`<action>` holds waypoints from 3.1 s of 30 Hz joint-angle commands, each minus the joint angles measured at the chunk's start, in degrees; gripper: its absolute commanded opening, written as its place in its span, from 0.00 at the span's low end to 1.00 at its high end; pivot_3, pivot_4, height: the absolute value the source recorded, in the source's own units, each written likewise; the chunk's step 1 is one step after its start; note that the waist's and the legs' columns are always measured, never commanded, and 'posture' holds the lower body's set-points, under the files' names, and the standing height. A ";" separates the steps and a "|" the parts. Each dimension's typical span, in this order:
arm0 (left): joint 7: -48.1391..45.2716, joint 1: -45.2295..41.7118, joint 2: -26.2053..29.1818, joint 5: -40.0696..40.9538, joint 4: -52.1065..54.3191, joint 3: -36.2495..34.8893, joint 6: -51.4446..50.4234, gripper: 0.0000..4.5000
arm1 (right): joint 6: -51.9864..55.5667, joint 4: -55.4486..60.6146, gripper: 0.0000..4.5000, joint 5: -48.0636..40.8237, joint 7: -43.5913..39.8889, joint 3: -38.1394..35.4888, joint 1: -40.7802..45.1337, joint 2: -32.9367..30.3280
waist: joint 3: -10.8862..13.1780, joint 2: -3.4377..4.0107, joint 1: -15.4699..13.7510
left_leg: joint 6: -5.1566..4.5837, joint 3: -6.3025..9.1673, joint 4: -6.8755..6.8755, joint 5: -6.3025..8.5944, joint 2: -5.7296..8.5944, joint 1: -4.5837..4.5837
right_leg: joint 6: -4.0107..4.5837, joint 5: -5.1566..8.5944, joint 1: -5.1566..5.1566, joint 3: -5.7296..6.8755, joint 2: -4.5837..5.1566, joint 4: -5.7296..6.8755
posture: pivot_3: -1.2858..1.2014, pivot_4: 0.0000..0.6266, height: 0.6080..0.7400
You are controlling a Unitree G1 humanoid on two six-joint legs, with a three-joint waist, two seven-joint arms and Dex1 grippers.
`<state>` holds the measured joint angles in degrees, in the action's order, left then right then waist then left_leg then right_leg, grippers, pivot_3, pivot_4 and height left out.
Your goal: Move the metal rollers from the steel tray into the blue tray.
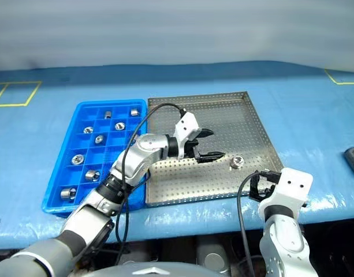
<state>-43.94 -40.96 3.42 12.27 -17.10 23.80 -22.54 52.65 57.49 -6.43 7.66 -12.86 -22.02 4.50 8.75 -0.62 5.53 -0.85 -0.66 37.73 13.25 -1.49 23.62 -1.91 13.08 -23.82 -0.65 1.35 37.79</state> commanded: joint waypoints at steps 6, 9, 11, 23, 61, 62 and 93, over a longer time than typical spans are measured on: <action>-2.61 -7.67 -7.24 -6.00 -18.00 0.79 10.98 1.00 | -17.67 2.51 0.99 4.24 -2.68 12.17 -11.22 -9.47 | 0.02 -0.04 4.27 | -0.18 -0.16 0.03 0.12 0.05 0.02 | -0.14 0.06 -0.01 -0.13 0.07 -0.08 | 0.38 0.24 1.00; -1.03 -9.19 -9.40 -8.73 -23.97 0.79 15.82 1.00 | -21.08 2.51 0.99 4.39 -3.97 15.53 -14.87 -12.13 | 0.05 -0.09 6.25 | -0.20 -0.16 0.00 0.15 0.04 0.04 | -0.18 0.09 -0.03 -0.13 0.08 -0.09 | 0.37 0.24 1.00; 1.16 -10.26 -10.99 -10.25 -28.05 0.15 18.76 1.00 | -22.46 2.51 0.99 4.39 -4.00 16.69 -16.13 -13.02 | 0.08 -0.13 7.43 | -0.21 -0.17 -0.02 0.15 0.03 0.03 | -0.19 0.10 -0.03 -0.14 0.10 -0.10 | 0.37 0.24 1.00; 8.82 -13.27 -14.90 -14.51 -40.19 -2.66 22.68 1.00 | -26.65 2.51 0.99 4.47 -4.09 22.88 -18.89 -17.35 | 0.18 -0.30 11.86 | -0.20 -0.15 -0.14 0.15 -0.11 0.00 | -0.37 0.13 -0.02 -0.14 0.26 -0.11 | 0.36 0.24 1.00; 7.55 -3.29 -0.28 -7.01 0.05 -14.71 2.29 0.38 | -7.08 0.24 1.00 -0.80 -10.48 25.98 8.41 -19.52 | 0.24 -0.35 6.86 | -0.21 -0.30 -0.25 0.16 -0.11 -0.12 | -0.82 -0.12 -0.07 -0.38 0.13 -0.03 | 0.46 0.24 1.00; 7.63 -2.04 1.66 -6.90 3.30 -15.05 0.38 0.38 | -6.63 -0.30 1.00 -0.95 -11.09 26.35 9.79 -19.63 | 0.24 -0.35 6.23 | -0.18 -0.29 -0.25 0.14 -0.12 -0.14 | -0.80 -0.11 -0.08 -0.37 0.10 0.01 | 0.47 0.24 1.00; 22.87 24.85 18.85 -5.33 39.40 -27.84 -26.93 0.38 | -4.80 -7.56 1.00 -6.99 -21.91 31.42 20.91 -21.65 | 0.29 -0.46 -6.56 | -0.47 -0.30 0.24 0.31 -0.11 0.03 | -0.57 -0.05 0.01 -0.23 0.34 -0.02 | 0.56 0.24 1.00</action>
<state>-21.82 -16.08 21.68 6.78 18.86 -2.15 -49.27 48.11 49.19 -12.74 -13.91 18.68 -1.16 -17.40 9.05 -1.08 -1.02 -1.32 -0.95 37.96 13.56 -1.61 23.65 -2.47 13.03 -23.81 -0.87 1.68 37.78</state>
